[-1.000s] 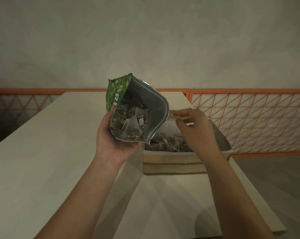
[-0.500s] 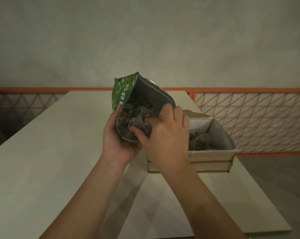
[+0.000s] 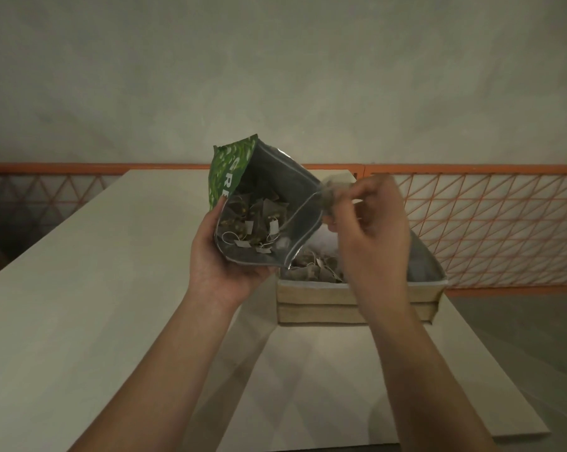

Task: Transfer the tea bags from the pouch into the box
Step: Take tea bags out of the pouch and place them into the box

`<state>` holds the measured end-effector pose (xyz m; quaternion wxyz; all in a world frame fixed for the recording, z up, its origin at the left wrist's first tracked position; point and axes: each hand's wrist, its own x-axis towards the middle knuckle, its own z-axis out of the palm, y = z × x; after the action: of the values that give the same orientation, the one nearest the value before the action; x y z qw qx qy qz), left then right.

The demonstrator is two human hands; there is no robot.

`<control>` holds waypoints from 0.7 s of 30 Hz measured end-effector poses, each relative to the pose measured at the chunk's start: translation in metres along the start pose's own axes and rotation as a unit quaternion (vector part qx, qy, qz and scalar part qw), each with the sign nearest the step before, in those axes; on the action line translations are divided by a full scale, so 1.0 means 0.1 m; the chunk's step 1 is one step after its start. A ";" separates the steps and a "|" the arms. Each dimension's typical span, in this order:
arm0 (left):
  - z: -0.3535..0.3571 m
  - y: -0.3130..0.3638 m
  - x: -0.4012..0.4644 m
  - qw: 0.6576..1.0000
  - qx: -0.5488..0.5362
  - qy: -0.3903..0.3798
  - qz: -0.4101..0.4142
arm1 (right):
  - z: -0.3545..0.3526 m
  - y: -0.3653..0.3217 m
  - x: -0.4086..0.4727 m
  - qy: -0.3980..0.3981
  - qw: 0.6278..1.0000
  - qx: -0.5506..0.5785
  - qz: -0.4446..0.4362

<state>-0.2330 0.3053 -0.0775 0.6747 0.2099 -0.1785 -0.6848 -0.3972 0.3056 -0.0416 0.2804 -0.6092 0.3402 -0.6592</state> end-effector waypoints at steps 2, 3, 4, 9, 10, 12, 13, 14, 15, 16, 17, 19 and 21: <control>-0.01 -0.01 0.01 1.000 -0.007 -0.013 -0.003 | -0.09 -0.02 0.07 0.040 0.996 0.082 0.005; -0.01 -0.01 0.01 1.000 -0.011 -0.020 -0.004 | -0.14 -0.05 0.11 0.058 0.991 0.118 -0.003; 0.00 -0.01 0.01 1.000 -0.015 -0.026 -0.005 | -0.19 -0.06 0.14 0.077 0.987 0.139 -0.016; -0.01 -0.02 0.02 0.999 -0.028 -0.034 -0.014 | -0.39 0.04 0.27 0.111 0.989 0.100 -0.003; -0.01 -0.02 0.03 0.999 -0.031 -0.035 -0.015 | -0.42 0.10 0.30 0.092 0.992 0.078 0.023; -0.02 -0.03 0.02 0.999 -0.035 -0.038 -0.018 | -0.45 0.22 0.34 0.050 0.996 0.024 0.068; -0.02 -0.03 0.02 0.998 -0.035 -0.037 -0.019 | -0.46 0.26 0.35 0.033 0.996 -0.002 0.079; -0.02 -0.04 0.02 0.999 -0.035 -0.036 -0.019 | -0.46 0.31 0.35 0.018 0.996 -0.019 0.088; -0.02 -0.04 0.02 0.999 -0.034 -0.035 -0.019 | -0.46 0.36 0.35 0.007 0.995 -0.028 0.095; -0.02 -0.04 0.01 0.999 -0.033 -0.032 -0.019 | -0.47 0.42 0.35 -0.002 0.994 -0.030 0.101; -0.02 -0.04 0.01 0.999 -0.033 -0.029 -0.018 | -0.47 0.47 0.35 -0.010 0.994 -0.034 0.105; -0.02 -0.04 0.02 0.999 -0.035 -0.029 -0.018 | -0.48 0.58 0.34 -0.018 0.993 -0.054 0.106; -0.02 -0.04 0.03 0.999 -0.037 -0.028 -0.019 | -0.47 0.65 0.34 -0.041 0.985 -0.118 0.116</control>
<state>-0.2352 0.3024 -0.0818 0.6633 0.1693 -0.1679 -0.7093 -0.4507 0.2442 -0.0729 0.2945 -0.6212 0.4721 -0.5518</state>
